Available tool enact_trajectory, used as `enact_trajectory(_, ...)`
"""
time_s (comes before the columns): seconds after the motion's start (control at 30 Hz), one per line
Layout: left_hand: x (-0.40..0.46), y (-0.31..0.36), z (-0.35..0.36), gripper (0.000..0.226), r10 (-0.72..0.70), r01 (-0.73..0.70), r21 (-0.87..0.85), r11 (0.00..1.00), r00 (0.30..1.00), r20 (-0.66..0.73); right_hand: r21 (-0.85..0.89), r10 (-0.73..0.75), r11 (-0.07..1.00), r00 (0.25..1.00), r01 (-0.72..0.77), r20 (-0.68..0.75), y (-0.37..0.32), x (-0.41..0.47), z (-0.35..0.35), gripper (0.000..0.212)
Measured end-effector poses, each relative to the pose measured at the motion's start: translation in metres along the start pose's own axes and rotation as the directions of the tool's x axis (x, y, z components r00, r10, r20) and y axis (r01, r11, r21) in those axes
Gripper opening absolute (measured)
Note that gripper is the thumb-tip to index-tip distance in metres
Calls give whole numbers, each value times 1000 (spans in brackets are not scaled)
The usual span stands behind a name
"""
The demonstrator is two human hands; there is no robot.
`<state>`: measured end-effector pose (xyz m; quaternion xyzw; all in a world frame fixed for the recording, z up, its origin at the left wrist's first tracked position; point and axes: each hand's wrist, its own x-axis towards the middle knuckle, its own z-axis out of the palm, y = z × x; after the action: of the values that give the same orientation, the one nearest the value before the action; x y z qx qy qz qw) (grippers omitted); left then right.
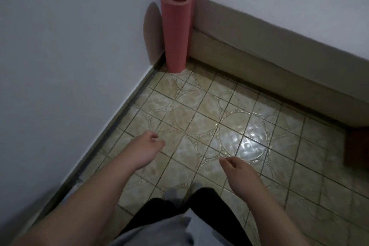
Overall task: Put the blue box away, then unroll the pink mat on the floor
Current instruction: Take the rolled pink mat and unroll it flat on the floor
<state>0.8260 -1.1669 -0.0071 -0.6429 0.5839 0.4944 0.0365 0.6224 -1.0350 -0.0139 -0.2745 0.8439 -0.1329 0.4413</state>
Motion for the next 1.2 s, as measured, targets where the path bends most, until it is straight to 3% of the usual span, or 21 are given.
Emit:
enact_trajectory(0.2,85,80,-15,48,26,-26,-16,1000,1000,-2,-36,22,999,1000,-21,16,-44,81,-44,46)
enact_trajectory(0.37,141,135,-32,49,-15,15,-37,999,1000,5,-117,-55,991,998,58,34,-107,157,-92,47)
enact_trajectory(0.77,256,182,-105,46,-165,160,-97,982,986,-39,-261,-246,925,959,275,138,-298,319,-132,46)
enact_trajectory(1.2,457,303,-253,48,-41,39,-16,999,995,-91,-267,-201,943,980,196,7,-453,453,-151,44)
